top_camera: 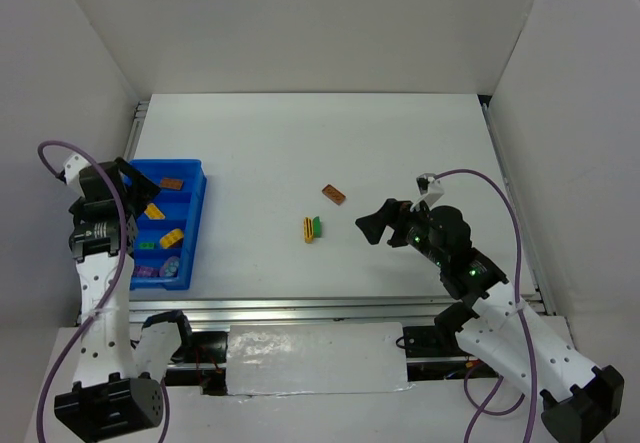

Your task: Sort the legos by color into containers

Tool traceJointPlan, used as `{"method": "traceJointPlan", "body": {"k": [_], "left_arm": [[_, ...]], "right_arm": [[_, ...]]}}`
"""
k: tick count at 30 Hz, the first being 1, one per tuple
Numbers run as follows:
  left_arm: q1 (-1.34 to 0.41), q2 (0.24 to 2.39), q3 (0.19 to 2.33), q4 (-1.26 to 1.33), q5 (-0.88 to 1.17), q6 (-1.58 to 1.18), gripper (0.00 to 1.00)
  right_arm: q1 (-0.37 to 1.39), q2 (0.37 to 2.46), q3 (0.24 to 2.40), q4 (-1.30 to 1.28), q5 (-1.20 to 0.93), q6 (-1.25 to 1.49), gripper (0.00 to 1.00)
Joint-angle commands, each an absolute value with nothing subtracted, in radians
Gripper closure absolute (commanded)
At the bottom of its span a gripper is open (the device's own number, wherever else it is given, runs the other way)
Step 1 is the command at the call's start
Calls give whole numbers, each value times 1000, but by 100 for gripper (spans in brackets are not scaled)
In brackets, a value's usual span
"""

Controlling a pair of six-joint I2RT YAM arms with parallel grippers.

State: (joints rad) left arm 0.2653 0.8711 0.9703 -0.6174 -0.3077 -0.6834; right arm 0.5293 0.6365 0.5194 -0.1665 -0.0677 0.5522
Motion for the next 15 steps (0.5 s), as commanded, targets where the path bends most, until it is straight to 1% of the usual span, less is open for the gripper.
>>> {"method": "traceJointPlan", "body": {"k": [1, 15], "left_arm": [[270, 854, 1015, -626, -279, -620, 1], [268, 923, 1011, -649, -235, -683, 0]], "right_arm": [[526, 632, 541, -127, -64, 540, 0], [526, 626, 532, -117, -98, 545, 1]]}}
